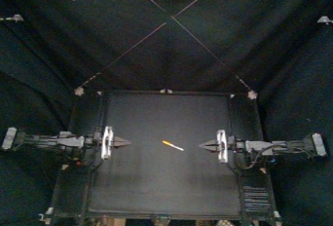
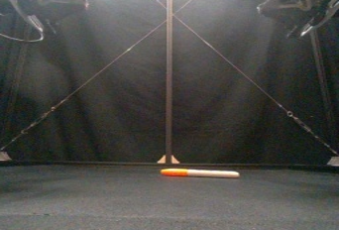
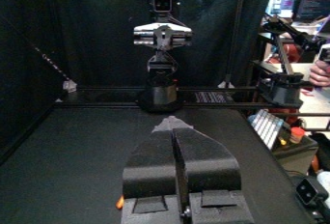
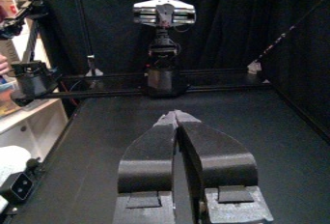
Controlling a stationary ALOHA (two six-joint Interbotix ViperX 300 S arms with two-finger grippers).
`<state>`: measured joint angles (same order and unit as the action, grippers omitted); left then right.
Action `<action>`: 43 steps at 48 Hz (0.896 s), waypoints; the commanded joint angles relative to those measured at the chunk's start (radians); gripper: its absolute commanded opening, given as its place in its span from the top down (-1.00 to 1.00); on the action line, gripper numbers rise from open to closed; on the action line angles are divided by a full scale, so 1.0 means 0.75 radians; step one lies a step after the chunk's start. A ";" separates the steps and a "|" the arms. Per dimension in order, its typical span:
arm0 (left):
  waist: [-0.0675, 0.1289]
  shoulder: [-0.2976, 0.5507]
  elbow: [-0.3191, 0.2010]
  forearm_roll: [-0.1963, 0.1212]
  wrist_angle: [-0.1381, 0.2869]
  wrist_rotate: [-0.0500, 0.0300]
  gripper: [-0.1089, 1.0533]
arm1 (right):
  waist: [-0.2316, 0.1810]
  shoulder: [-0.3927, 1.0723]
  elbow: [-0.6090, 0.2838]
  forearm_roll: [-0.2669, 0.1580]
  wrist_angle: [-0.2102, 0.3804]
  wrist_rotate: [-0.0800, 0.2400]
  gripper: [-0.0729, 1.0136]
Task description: Uncap the pen
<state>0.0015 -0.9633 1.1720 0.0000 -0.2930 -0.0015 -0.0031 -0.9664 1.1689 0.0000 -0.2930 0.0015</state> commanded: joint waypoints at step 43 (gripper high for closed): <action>0.194 0.828 -0.188 -0.004 -0.092 0.010 -0.61 | -0.182 1.123 -0.282 0.211 0.094 0.031 -0.82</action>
<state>0.1442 -0.3697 1.0661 -0.0031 -0.3513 0.0061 -0.1350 -0.1519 0.9971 0.1565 -0.2255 0.0261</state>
